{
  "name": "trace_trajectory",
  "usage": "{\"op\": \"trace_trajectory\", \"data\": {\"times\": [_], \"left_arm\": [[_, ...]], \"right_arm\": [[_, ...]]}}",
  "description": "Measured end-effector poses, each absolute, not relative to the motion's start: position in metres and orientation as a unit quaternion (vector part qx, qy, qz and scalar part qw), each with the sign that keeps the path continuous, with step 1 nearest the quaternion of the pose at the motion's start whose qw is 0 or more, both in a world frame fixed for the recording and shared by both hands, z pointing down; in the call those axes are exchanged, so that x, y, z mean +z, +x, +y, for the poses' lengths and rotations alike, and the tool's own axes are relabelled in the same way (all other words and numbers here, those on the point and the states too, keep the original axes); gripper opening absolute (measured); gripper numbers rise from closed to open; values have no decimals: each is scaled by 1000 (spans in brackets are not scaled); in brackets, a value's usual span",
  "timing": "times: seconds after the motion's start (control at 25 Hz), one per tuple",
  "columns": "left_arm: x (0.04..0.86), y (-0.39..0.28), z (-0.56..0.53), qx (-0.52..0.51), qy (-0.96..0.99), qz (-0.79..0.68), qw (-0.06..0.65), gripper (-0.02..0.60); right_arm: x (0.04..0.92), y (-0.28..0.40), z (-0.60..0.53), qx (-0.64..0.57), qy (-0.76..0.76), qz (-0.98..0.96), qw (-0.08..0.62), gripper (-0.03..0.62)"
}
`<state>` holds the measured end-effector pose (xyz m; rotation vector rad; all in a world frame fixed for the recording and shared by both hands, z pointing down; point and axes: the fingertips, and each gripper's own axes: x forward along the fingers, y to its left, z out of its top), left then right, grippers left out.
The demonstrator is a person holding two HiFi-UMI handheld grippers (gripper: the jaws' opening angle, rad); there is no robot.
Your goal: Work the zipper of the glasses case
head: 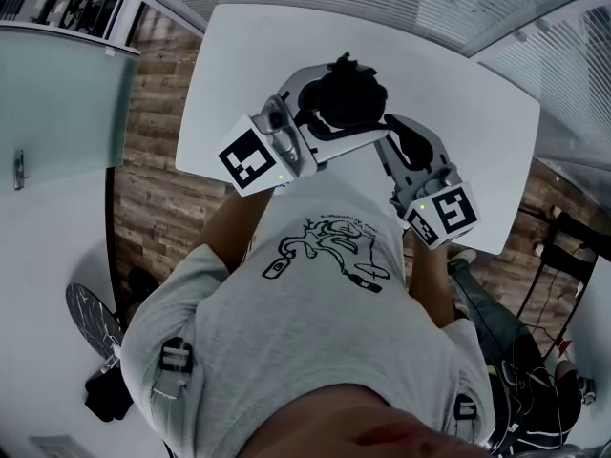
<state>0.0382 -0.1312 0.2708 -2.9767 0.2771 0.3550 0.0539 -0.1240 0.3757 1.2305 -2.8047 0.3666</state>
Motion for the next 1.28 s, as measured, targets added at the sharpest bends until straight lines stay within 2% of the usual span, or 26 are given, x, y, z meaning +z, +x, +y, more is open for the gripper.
{"op": "trace_trajectory", "data": {"times": [0.12,0.28,0.6,0.72,0.96,1.08,1.12,1.2,1.28], "left_arm": [[271,37,-133,120,-987,92,58,253],[271,39,-131,121,-987,84,56,253],[284,50,-128,104,-991,73,42,253],[284,49,-129,106,-991,68,36,253],[276,39,-132,137,-988,66,8,253],[267,31,-139,173,-983,62,-8,253],[265,29,-141,178,-982,62,-13,253],[266,28,-146,175,-982,64,-21,253],[267,28,-149,169,-983,64,-29,253]], "right_arm": [[362,46,-124,18,418,-905,79,144],[368,38,-124,-75,432,-879,186,149],[372,37,-133,-155,444,-853,228,106],[374,35,-133,-171,441,-846,246,5],[371,37,-131,-168,448,-844,244,3],[366,40,-132,-172,454,-841,238,8],[365,39,-132,-175,453,-841,238,22],[365,36,-133,-179,450,-842,238,97],[366,33,-133,-183,447,-841,242,112]]}}
